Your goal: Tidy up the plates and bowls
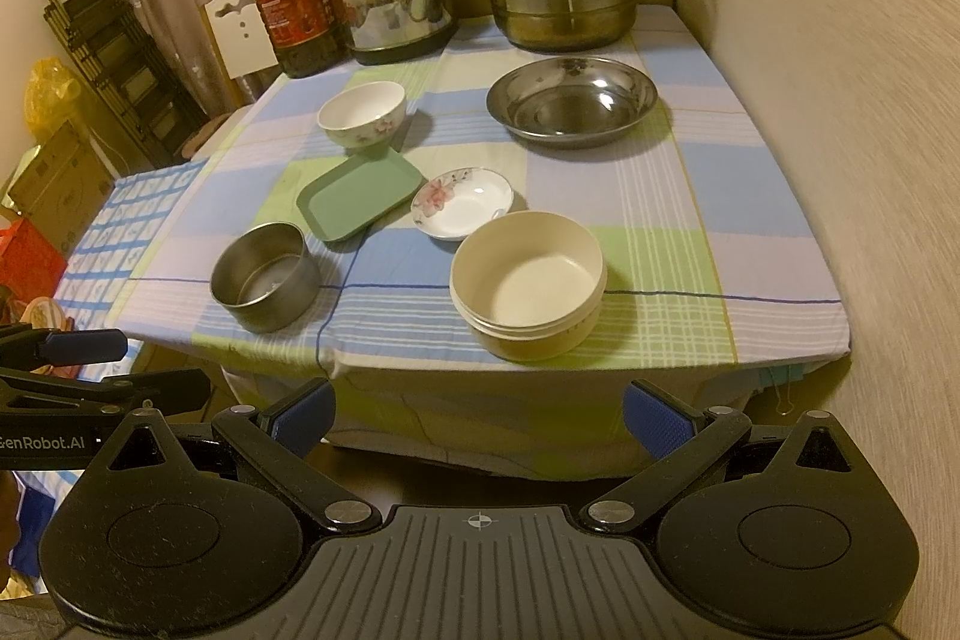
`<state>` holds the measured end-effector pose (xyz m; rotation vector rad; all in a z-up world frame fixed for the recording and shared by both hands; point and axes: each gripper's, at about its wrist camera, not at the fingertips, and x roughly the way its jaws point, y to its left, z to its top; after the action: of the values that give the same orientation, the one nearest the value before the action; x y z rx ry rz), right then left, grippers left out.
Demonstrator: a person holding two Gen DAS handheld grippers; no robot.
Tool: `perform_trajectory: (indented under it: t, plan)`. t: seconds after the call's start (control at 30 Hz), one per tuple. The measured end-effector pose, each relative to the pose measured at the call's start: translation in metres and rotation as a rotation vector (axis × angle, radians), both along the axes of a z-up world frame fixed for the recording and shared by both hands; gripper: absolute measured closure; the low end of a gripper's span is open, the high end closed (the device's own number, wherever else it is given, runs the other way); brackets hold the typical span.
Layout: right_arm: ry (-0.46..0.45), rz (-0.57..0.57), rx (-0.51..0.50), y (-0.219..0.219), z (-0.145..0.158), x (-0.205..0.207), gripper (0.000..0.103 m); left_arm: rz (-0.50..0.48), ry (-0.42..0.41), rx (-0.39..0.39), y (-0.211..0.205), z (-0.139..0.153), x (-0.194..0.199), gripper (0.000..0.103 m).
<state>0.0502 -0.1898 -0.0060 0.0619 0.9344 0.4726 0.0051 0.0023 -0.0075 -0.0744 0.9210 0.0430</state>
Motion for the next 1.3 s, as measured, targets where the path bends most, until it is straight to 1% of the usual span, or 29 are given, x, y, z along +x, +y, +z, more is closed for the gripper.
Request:
perform_trajectory:
  t: [0.23, 0.3, 0.5, 0.77, 1.0, 1.13, 1.17, 1.23, 1.27, 1.3]
  plan:
    - [-0.003, 0.001, 0.004, -0.007, 0.005, 0.004, 0.001, 0.000, 0.000, 0.001, 0.000, 0.000, 0.001, 0.017]
    - [-0.008, 0.003, 0.004, -0.004, -0.001, 0.002, 0.001, 0.002, -0.002, 0.003, -0.001, 0.000, 0.002, 0.017]
    - [-0.014, 0.006, 0.009, -0.009, 0.001, 0.004, 0.001, 0.005, -0.006, 0.011, -0.012, 0.004, 0.005, 0.017]
    - [-0.034, 0.019, 0.013, -0.014, 0.000, 0.009, 0.001, 0.028, -0.009, 0.004, -0.014, 0.005, 0.006, 0.017]
    - [-0.050, 0.031, 0.023, -0.010, -0.004, 0.021, 0.001, 0.063, -0.036, 0.018, -0.005, 0.006, 0.015, 0.017]
    - [-0.061, 0.037, 0.034, -0.002, -0.003, 0.032, 0.001, 0.075, -0.050, 0.015, 0.010, 0.008, 0.024, 0.017]
    - [-0.066, 0.038, 0.039, 0.002, -0.002, 0.035, 0.002, 0.076, -0.052, 0.012, 0.015, 0.008, 0.027, 0.017]
    - [-0.070, 0.045, 0.054, 0.010, -0.002, 0.043, 0.007, 0.075, -0.057, 0.009, 0.026, 0.008, 0.034, 0.017]
    - [-0.069, 0.050, 0.061, 0.014, -0.002, 0.047, 0.011, 0.074, -0.061, 0.011, 0.033, 0.007, 0.039, 0.018]
    - [-0.066, 0.051, 0.070, 0.020, -0.002, 0.052, 0.013, 0.072, -0.064, 0.014, 0.039, 0.007, 0.044, 0.018]
